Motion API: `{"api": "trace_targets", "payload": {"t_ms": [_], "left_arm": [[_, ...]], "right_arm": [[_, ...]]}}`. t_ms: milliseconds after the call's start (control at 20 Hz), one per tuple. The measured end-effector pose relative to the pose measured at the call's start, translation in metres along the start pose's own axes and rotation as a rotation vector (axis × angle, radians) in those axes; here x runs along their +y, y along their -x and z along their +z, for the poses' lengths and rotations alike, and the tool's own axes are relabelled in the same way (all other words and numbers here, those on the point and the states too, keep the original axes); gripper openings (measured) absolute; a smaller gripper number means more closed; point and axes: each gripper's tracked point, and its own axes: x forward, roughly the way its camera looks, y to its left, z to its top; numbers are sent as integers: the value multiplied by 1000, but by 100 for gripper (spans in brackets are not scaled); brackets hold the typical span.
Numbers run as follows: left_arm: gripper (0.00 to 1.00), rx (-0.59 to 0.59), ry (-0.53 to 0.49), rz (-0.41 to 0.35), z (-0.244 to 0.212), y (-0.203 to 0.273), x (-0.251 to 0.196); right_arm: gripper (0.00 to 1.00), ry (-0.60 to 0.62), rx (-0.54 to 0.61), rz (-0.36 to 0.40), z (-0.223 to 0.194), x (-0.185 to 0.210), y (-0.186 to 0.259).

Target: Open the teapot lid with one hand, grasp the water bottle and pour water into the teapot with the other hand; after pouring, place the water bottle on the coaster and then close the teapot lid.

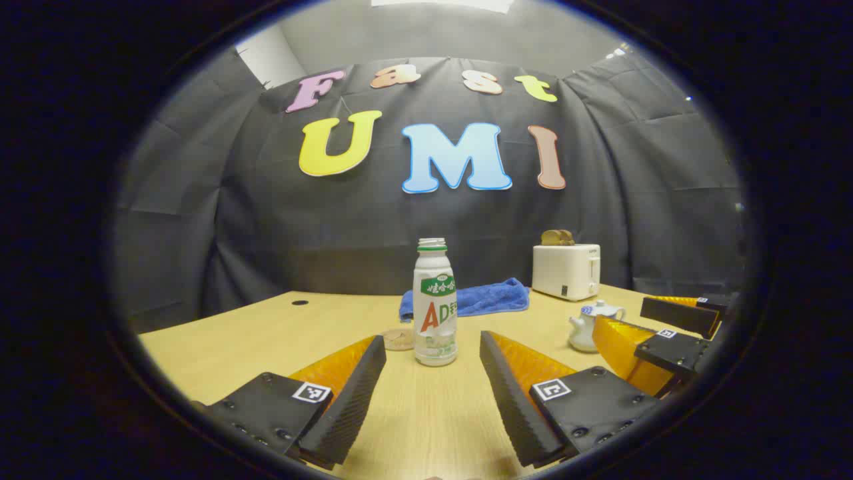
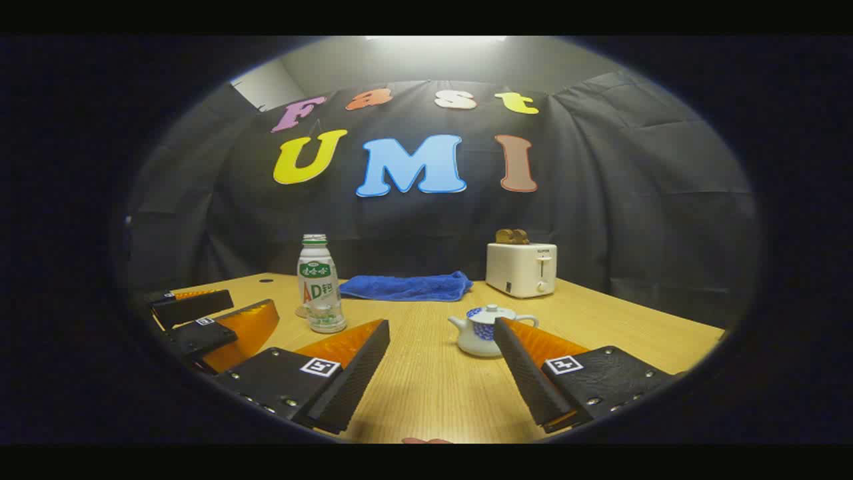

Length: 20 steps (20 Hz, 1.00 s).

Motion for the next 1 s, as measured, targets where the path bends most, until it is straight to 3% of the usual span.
{"api": "trace_targets", "payload": {"t_ms": [200, 250, 450, 650, 900, 950, 1000], "left_arm": [[94, 28, -29, -12, -7, -22, 0], [90, 33, -38, -21, -7, -25, -1], [94, 34, -17, -61, -1, -38, -4], [94, 19, -37, -37, 9, -52, 8], [94, 77, 37, -48, -4, -66, 12], [96, 83, 45, -47, -6, -68, 13], [94, 86, 47, -44, -6, -69, 14]], "right_arm": [[96, 14, 17, -20, -2, -11, -18], [96, 33, 35, -27, -4, -15, -24], [96, 21, 88, -26, -2, -29, -48], [96, -6, 115, -63, 2, -47, -71], [92, -7, 135, -84, 3, -57, -93], [64, -11, 145, -89, 1, -59, -97], [59, -13, 161, -90, -2, -58, -100]]}}
